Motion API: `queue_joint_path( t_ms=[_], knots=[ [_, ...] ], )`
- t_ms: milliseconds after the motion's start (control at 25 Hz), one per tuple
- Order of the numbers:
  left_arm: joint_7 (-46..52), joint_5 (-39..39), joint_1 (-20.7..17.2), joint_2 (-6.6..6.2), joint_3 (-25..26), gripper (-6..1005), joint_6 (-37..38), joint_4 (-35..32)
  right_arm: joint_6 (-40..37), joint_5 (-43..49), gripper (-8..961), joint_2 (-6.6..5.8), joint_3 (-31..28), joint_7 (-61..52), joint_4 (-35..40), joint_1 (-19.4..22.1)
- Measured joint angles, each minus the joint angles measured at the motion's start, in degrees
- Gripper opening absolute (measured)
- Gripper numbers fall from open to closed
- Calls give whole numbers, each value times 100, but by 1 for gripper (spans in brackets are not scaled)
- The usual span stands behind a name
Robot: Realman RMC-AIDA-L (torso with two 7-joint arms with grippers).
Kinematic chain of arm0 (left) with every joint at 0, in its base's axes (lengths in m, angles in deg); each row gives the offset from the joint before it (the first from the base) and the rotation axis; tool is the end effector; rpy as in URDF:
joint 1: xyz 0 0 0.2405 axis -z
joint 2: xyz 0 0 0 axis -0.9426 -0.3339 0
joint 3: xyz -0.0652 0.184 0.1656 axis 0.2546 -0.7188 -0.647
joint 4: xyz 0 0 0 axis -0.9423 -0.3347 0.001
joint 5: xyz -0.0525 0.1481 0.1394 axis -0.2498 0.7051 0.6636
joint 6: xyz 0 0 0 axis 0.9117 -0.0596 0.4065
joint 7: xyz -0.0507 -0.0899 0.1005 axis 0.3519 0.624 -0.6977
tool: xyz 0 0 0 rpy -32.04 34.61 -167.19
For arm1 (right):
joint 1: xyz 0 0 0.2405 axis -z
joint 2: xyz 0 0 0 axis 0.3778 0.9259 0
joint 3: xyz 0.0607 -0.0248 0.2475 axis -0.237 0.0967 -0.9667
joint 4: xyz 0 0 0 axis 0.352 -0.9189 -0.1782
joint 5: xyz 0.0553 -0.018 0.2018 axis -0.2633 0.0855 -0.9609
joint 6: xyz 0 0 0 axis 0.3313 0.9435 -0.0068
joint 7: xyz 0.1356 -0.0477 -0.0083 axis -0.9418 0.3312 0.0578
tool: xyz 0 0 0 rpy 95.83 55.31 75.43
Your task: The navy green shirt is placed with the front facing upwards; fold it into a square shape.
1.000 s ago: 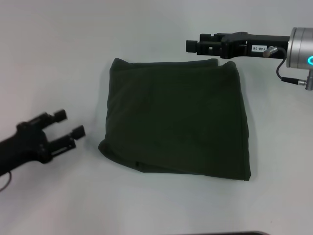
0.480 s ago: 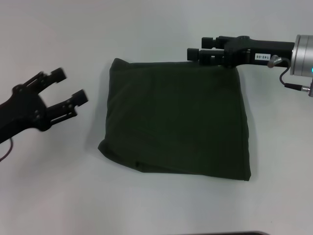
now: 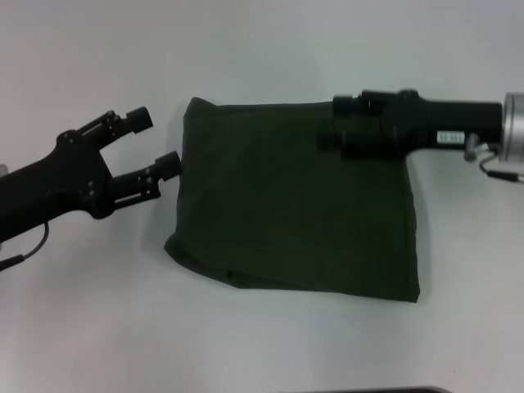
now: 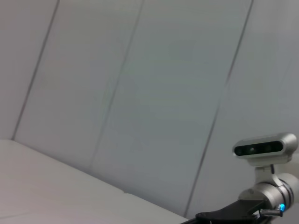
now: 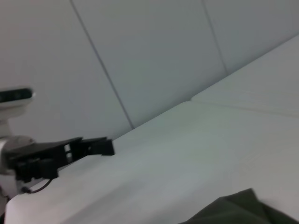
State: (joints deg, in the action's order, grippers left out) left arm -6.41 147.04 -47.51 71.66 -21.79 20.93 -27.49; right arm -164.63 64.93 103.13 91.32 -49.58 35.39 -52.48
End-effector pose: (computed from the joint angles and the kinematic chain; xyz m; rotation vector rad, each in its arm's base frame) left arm -0.2839 0.2624 0.0001 -2.5278 -0.6261 -1.1566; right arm 0.2534 0.3299 -0.0121 -2.7327 0.7812 0.7957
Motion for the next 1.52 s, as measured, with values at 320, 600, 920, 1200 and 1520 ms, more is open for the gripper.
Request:
queue_joint_path(
  t_ms=[320, 600, 920, 1200, 1520],
  knots=[
    [331, 11, -16, -54, -419, 904, 70, -51, -604, 101, 838, -58, 27, 305, -37, 318],
    [368, 11, -3, -53, -450, 901, 83, -52, -816, 347, 836, -9, 25, 447, -41, 363],
    [419, 11, 2, -51, -450, 898, 82, -52, -811, 353, 834, -8, 26, 421, -41, 331],
    [450, 11, 13, -51, -450, 896, 66, -51, -827, 354, 835, -46, 19, 412, -41, 362],
    [452, 11, 21, -50, -455, 893, 49, -111, -804, 359, 835, -53, 24, 384, -41, 348]
  ],
)
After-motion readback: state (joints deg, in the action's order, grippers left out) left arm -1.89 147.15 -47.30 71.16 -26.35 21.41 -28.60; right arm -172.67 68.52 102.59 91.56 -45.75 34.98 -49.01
